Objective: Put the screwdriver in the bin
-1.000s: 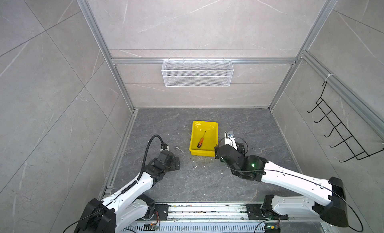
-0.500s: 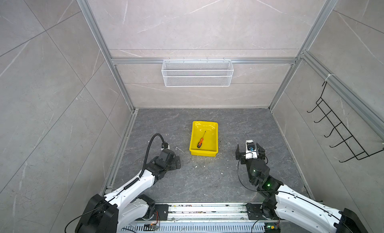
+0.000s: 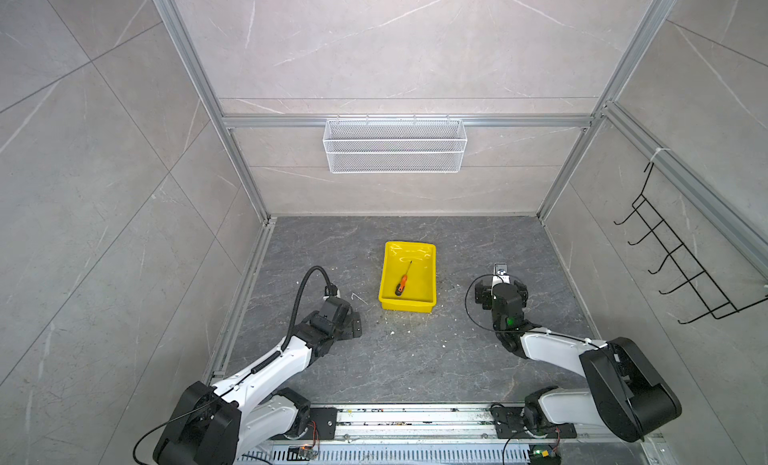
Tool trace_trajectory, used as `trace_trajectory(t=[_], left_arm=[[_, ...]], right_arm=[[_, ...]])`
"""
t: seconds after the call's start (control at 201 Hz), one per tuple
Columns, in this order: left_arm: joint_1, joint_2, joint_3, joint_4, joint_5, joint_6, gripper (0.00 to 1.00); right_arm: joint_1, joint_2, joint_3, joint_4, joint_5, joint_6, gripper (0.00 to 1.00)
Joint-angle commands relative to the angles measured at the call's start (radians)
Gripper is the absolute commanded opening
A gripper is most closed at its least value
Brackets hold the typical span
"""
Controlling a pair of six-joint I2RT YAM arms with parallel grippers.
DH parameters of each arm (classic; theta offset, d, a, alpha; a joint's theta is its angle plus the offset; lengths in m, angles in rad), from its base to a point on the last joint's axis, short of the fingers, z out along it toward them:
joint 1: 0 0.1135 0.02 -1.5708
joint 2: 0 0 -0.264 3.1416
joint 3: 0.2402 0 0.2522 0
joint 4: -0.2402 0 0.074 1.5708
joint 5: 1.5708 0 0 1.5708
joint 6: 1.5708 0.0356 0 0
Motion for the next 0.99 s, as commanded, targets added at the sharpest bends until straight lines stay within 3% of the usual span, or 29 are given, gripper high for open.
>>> trace_trajectory(t=[0.0,0.114,0.239,0.333,0.443,0.503,0.552,0.607,0.677,0.742,0.816,0.901,0.985], left_arm=[[-0.004,0.006,0.038,-0.008,-0.007,-0.012,1.00],[-0.003,0.043,0.054,-0.009,0.002,-0.007,1.00],[-0.006,0.081,0.072,-0.009,0.023,0.002,1.00],[-0.008,0.095,0.079,-0.008,0.019,0.003,1.00],[-0.010,0.111,0.087,-0.009,0.021,0.007,1.00],[-0.011,0.115,0.091,-0.016,0.021,0.007,1.00],[-0.013,0.115,0.092,-0.017,0.013,0.007,1.00],[-0.013,0.110,0.094,-0.013,-0.002,0.011,1.00],[-0.012,0.112,0.113,-0.010,-0.073,0.014,1.00],[-0.012,0.120,0.147,-0.007,-0.150,0.019,1.00],[-0.012,0.131,0.208,-0.002,-0.208,0.088,1.00],[-0.012,0.148,0.259,0.072,-0.374,0.208,1.00],[-0.005,0.170,0.239,0.259,-0.582,0.308,0.99]], right_arm=[[-0.068,0.005,-0.014,0.058,-0.001,0.060,1.00],[-0.129,0.062,-0.105,0.307,-0.069,0.064,0.99],[-0.127,0.013,-0.163,0.348,-0.231,0.008,0.99],[-0.139,0.040,-0.151,0.350,-0.172,0.057,0.99],[-0.170,0.097,-0.055,0.215,-0.287,0.044,0.99],[-0.171,0.192,-0.061,0.359,-0.311,0.015,1.00],[-0.173,0.138,-0.041,0.216,-0.315,0.040,1.00],[-0.178,0.171,-0.061,0.317,-0.308,0.035,0.99],[-0.178,0.146,-0.046,0.241,-0.301,0.040,0.99],[-0.174,0.165,-0.054,0.296,-0.295,0.027,0.99],[-0.174,0.152,-0.048,0.259,-0.294,0.030,0.99],[-0.173,0.158,-0.049,0.272,-0.294,0.029,0.99],[-0.174,0.157,-0.048,0.268,-0.294,0.029,0.99]])
